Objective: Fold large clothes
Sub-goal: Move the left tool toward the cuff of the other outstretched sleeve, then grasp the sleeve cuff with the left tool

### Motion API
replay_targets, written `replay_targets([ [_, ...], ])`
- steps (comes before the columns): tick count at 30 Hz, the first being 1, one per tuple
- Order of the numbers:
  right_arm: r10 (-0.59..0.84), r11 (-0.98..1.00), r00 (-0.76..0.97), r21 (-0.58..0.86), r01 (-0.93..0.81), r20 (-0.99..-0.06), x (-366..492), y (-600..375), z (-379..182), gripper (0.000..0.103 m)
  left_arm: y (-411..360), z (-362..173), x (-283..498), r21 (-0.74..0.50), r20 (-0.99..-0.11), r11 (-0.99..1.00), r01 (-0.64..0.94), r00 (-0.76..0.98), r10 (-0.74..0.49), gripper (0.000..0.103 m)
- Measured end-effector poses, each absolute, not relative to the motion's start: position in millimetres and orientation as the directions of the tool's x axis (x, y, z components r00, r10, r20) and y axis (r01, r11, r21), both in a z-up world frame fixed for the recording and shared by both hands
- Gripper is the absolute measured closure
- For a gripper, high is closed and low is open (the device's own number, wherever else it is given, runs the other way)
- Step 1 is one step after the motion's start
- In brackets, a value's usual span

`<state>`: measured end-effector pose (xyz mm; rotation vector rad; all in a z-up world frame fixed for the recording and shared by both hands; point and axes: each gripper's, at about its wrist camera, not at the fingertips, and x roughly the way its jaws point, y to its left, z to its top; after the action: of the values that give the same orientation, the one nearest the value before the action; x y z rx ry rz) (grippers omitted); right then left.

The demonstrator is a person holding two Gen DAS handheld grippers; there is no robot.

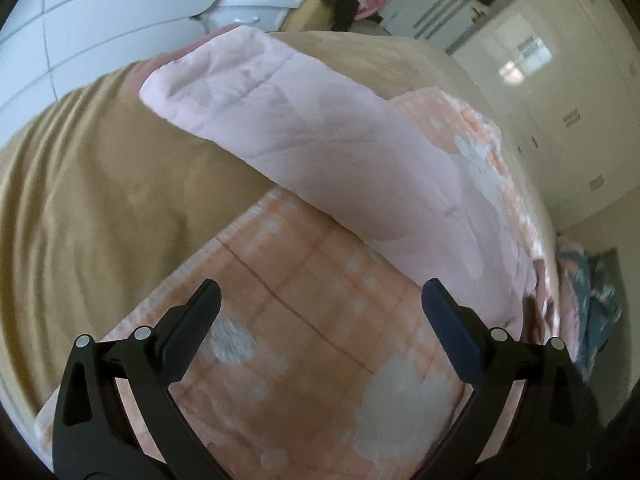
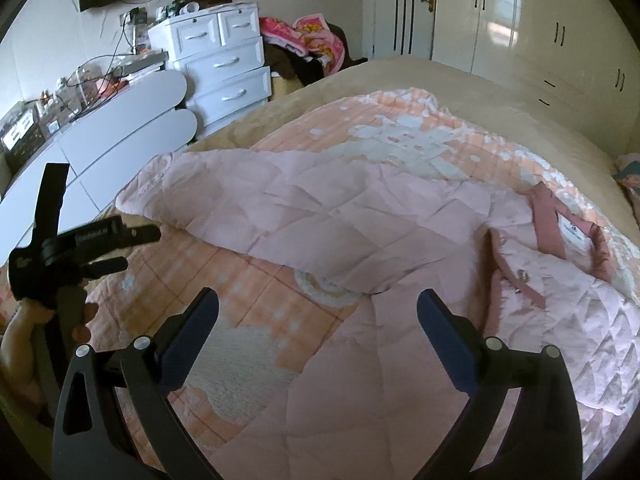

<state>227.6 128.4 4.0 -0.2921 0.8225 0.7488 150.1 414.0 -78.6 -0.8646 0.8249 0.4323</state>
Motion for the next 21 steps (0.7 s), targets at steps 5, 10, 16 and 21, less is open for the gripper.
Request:
replay_targets([
  [5,0.492,0.699,0.422,0.057,-0.713,-0.761,228.5,133.1,-5.6,0.004,432.2,-88.8,148.7,-0.546,-0.751,0.533,-0.646,0.659,0.03,0.009],
  [10,0.487,0.698,0.407,0.064,-0.714,-0.773,230.9,134.9,-15.2,0.004,448.3,-95.6,153.9,-0.57,-0.739,0.492,-0.658,0.673,0.044,0.009],
  [16,0.492,0.701,0.395,0.084,-0.708,-0.775,235.8,130.6,-21.5,0.004,466.6,-101.1,166.9,-0.582,-0.728,0.459,-0.671,0.682,0.075,0.009],
  [21,0.495,0.722,0.399,0.11,-0.683,-0.772,241.1,116.4,-22.7,0.004,482.6,-100.8,177.3,-0.582,-0.722,0.427,-0.692,0.682,0.121,0.019],
])
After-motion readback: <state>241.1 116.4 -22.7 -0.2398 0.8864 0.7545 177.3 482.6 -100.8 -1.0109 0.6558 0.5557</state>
